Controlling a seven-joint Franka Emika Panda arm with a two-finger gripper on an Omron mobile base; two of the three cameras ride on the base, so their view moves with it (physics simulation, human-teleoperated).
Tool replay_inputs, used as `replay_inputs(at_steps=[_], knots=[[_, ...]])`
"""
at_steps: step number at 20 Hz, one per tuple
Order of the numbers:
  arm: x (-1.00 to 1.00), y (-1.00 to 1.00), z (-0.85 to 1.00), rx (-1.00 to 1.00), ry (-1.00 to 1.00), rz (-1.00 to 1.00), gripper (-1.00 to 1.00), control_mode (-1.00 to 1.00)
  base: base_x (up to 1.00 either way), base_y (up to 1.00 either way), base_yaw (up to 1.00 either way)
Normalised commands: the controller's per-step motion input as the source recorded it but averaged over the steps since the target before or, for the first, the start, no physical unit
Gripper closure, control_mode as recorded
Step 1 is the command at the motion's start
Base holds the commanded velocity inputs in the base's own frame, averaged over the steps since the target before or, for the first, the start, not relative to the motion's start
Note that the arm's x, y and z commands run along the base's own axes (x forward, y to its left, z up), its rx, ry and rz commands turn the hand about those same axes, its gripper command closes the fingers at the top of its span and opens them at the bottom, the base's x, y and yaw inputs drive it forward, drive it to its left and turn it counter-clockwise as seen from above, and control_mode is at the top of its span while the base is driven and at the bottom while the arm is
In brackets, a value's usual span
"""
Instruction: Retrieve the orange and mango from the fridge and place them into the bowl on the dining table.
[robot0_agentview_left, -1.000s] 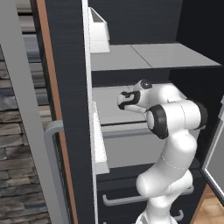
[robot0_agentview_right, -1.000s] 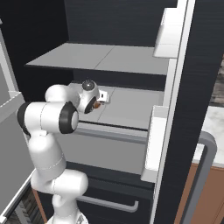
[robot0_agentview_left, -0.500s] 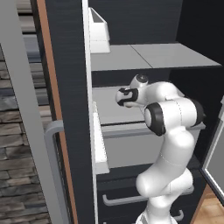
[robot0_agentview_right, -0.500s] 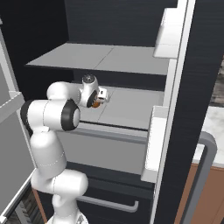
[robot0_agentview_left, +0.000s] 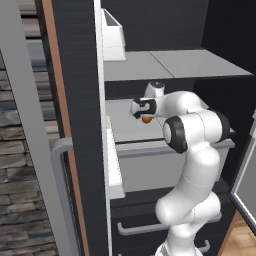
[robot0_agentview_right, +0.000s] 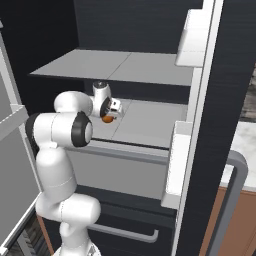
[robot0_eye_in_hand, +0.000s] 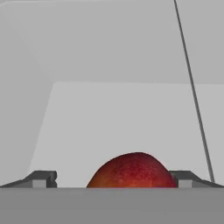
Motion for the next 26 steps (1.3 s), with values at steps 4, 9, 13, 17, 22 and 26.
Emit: replay_inputs(at_steps=[4,9,13,17,22,26], knots=[[-0.4,0.0,-0.59,0.0,0.06,-0.05,-1.0,-1.0,0.0,0.0,0.0],[-0.3,0.0,-0.63,0.0,0.06,-0.04,1.0,-1.0,0.0,0.0,0.0],[-0.25,0.0,-0.65,0.0,0.05,-0.03,1.0,-1.0,0.0,0.0,0.0],[-0.04,0.0,-0.29,0.0,0.01,-0.01,1.0,-1.0,0.0,0.0,0.0],[-0.41,-0.08,-0.46,0.0,-0.14,0.0,1.0,-1.0,0.0,0.0,0.0],[-0.94,-0.09,-0.99,-0.01,-0.29,0.0,1.0,-1.0,0.0,0.0,0.0]])
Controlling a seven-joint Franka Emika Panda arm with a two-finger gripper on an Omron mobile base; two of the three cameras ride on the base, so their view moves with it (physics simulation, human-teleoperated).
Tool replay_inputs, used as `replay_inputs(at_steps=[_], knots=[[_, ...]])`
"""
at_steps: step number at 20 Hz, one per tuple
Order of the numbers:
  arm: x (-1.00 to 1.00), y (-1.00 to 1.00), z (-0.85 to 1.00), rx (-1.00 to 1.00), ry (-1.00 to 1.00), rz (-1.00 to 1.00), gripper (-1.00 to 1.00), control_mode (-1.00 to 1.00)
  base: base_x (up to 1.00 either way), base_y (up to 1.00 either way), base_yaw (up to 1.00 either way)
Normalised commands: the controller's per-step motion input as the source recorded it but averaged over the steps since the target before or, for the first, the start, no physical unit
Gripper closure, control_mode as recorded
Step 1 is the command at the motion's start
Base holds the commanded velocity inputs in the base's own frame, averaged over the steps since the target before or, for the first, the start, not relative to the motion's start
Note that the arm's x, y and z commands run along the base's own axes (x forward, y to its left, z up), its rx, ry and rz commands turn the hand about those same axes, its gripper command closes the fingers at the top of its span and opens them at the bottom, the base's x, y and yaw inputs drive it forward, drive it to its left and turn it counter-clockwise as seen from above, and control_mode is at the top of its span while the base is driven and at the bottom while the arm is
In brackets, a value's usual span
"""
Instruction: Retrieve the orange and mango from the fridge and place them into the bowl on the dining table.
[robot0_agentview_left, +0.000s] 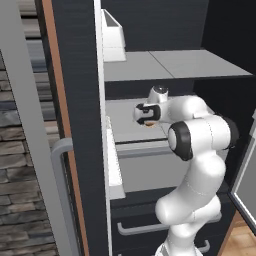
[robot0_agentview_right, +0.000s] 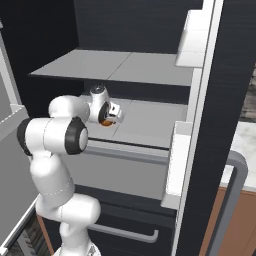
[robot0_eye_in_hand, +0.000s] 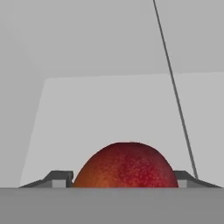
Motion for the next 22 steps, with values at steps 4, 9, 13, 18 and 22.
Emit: replay_inputs(at_steps=[4,9,13,18,22], knots=[[-0.98,0.0,-0.97,-0.03,-0.4,0.0,1.0,-1.0,0.0,0.0,0.0],[-1.0,-0.2,0.02,0.0,-0.23,0.03,1.0,-1.0,0.0,0.0,0.0],[-1.0,-0.23,0.95,0.0,0.0,0.07,1.0,-1.0,0.0,0.0,0.0],[-1.0,-0.1,1.0,0.0,0.01,0.11,1.0,-1.0,0.0,0.0,0.0],[-1.0,0.0,1.0,-0.08,0.1,0.07,1.0,-1.0,0.0,0.0,0.0]])
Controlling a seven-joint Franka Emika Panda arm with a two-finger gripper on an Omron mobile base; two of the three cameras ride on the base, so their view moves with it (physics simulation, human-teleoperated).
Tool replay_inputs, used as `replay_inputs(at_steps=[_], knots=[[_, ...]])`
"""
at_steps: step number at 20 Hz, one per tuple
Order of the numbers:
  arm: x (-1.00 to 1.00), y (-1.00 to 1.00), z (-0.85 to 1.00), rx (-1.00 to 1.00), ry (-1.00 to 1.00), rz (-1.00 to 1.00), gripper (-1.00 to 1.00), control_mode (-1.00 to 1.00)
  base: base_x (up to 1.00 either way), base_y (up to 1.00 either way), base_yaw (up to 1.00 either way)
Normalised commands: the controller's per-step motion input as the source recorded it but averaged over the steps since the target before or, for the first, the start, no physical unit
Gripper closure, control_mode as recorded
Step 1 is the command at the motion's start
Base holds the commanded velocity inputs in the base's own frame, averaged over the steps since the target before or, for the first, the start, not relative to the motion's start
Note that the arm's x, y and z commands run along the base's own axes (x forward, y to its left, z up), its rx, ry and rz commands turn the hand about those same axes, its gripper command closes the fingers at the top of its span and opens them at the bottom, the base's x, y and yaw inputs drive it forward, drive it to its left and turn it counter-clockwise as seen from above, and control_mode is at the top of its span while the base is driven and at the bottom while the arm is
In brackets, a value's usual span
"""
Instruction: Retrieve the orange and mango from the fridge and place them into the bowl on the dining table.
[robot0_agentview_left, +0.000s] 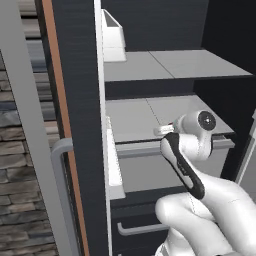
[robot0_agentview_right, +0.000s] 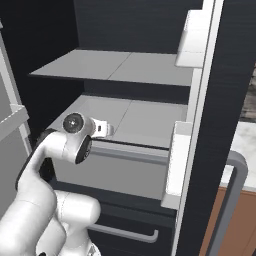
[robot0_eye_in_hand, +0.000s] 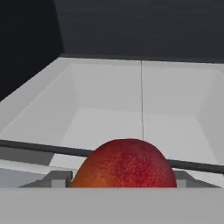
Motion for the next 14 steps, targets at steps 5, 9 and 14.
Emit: replay_inputs(at_steps=[5,9,14], knots=[[-1.0,-0.02,1.0,-0.08,0.04,0.06,1.0,-1.0,0.0,0.0,0.0],[-1.0,-0.2,1.0,-0.03,-0.14,0.0,1.0,-1.0,0.0,0.0,0.0],[-1.0,-0.36,1.0,0.0,-0.21,0.0,1.0,-1.0,0.0,0.0,0.0]])
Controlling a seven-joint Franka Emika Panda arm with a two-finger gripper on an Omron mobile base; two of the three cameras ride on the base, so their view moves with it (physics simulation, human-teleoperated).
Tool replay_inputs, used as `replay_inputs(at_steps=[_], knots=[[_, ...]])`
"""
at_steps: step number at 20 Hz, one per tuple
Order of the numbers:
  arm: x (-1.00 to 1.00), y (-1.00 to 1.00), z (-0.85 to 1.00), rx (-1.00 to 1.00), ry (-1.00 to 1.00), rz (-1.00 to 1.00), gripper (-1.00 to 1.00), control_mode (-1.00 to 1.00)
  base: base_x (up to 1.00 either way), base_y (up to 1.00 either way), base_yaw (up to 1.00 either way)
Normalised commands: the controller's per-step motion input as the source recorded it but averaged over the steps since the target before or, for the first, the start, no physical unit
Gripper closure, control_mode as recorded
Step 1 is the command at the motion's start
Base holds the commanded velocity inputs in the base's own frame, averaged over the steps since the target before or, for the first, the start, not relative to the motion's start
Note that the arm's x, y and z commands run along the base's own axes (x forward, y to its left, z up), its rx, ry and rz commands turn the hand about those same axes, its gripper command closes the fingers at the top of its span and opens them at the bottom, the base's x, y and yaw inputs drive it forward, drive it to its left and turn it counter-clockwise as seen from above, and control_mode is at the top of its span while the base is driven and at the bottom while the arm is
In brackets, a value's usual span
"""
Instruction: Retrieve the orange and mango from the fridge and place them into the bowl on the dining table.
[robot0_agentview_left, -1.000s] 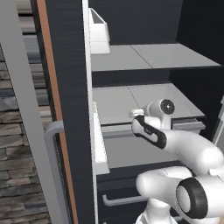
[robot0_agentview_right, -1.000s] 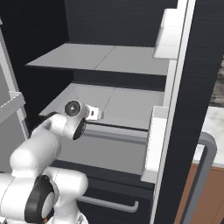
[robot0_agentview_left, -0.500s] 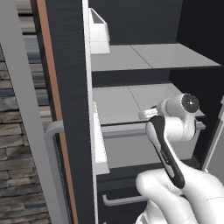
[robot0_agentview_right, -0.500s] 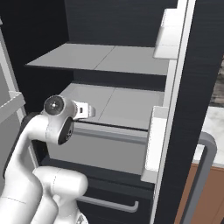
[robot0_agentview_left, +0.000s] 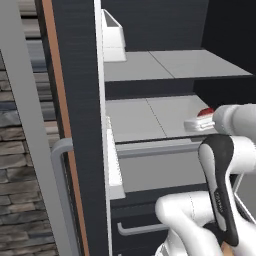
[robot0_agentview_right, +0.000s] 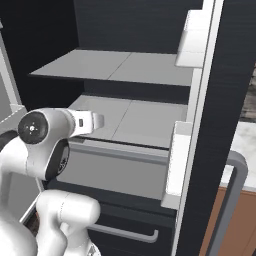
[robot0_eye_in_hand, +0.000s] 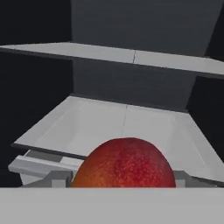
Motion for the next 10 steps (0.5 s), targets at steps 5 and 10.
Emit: replay_inputs(at_steps=[5,10], knots=[[-0.92,-0.27,1.0,0.0,0.01,0.0,1.0,-1.0,0.0,0.0,0.0],[-0.71,-0.08,0.88,-0.02,0.13,0.0,1.0,-1.0,0.0,0.0,0.0]])
